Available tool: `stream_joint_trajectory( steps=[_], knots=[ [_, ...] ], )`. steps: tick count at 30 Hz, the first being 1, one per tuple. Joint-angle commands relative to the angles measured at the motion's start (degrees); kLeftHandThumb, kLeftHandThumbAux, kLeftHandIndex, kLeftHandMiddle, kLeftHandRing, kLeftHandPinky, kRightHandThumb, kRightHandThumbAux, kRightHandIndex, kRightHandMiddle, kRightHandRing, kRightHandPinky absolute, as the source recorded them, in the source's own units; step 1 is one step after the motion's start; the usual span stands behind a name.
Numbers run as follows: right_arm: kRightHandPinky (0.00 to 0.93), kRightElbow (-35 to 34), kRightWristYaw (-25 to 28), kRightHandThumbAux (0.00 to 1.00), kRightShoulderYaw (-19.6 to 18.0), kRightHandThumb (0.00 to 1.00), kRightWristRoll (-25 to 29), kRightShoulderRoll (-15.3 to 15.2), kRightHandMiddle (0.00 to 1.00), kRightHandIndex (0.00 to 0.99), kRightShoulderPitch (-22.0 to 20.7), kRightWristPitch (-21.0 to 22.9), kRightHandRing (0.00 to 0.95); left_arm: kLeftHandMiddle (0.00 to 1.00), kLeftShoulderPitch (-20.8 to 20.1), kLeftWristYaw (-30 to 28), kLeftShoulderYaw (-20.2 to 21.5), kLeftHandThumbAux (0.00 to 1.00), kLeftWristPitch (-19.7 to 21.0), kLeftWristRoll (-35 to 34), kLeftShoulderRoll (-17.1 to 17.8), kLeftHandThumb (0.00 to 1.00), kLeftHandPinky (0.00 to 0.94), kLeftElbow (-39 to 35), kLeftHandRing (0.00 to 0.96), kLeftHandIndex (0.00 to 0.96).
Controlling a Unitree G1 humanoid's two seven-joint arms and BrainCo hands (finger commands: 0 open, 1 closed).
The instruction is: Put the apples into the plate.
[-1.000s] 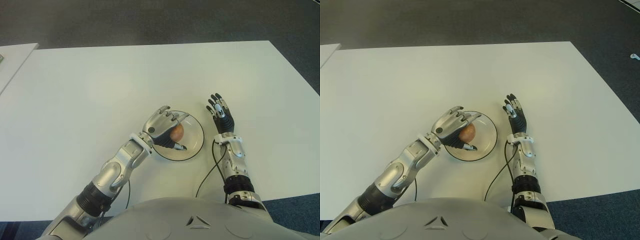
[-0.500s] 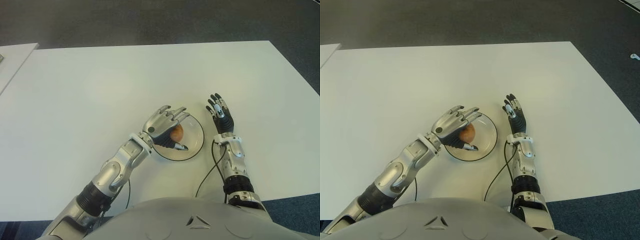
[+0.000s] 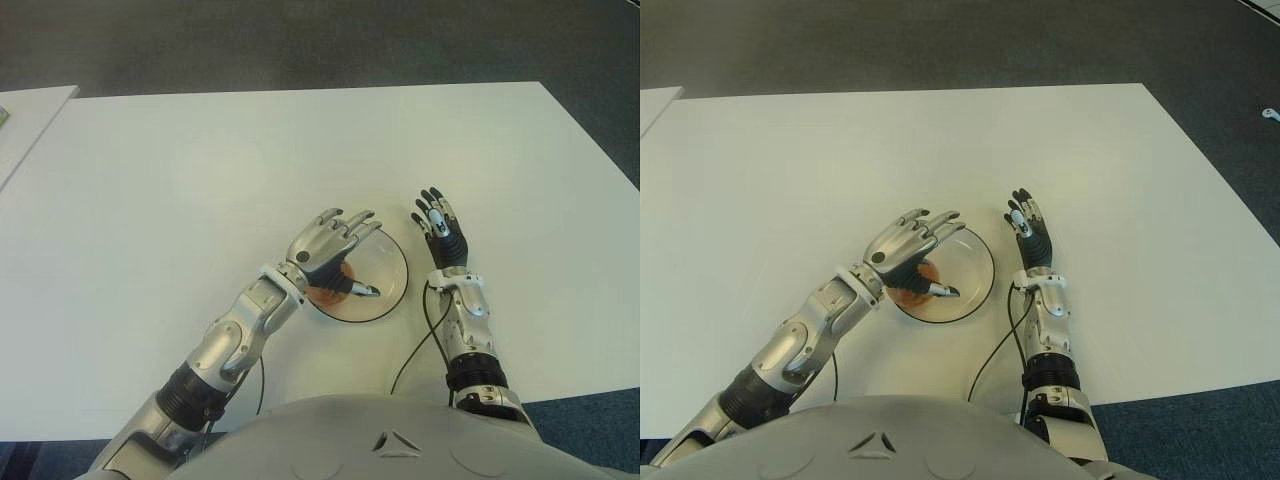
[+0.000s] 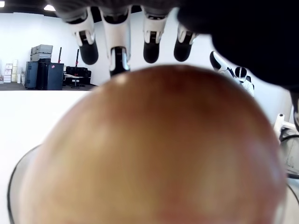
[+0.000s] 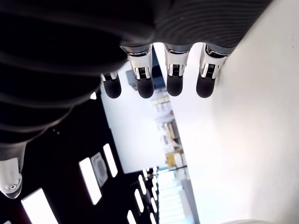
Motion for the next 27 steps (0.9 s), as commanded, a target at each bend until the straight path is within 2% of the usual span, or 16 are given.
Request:
stream_joint_trajectory(
  steps=[1,20,27],
  knots=[
    [0.004,2.3,-0.2,0.484,0.2,0.037,0.3,1.1,0.049,0.019,2.8,2.1,0.009,0.0,-0.2,0.5,0.3,0.303,0.1,-0.3,-0.2,0.083,0.0,1.1,0.0,0.0],
    [0.002,2.3,0.1,0.469,0.3,0.045,0.0,0.7,0.042,0.021,2.9,2.0,0.0,0.0,-0.8,0.3,0.4,0.294,0.0,-1.2,-1.3,0.089,0.0,2.1,0.0,0.0],
    [0.004,1.8,0.2,0.481,0.6,0.041,-0.4,0.6,0.04,0.024,3.1,1.9,0.001,0.0,-2.2,0.5,1.5,0.311,0.7,-3.7,-3.1,0.103,0.0,4.1,0.0,0.0]
  ],
)
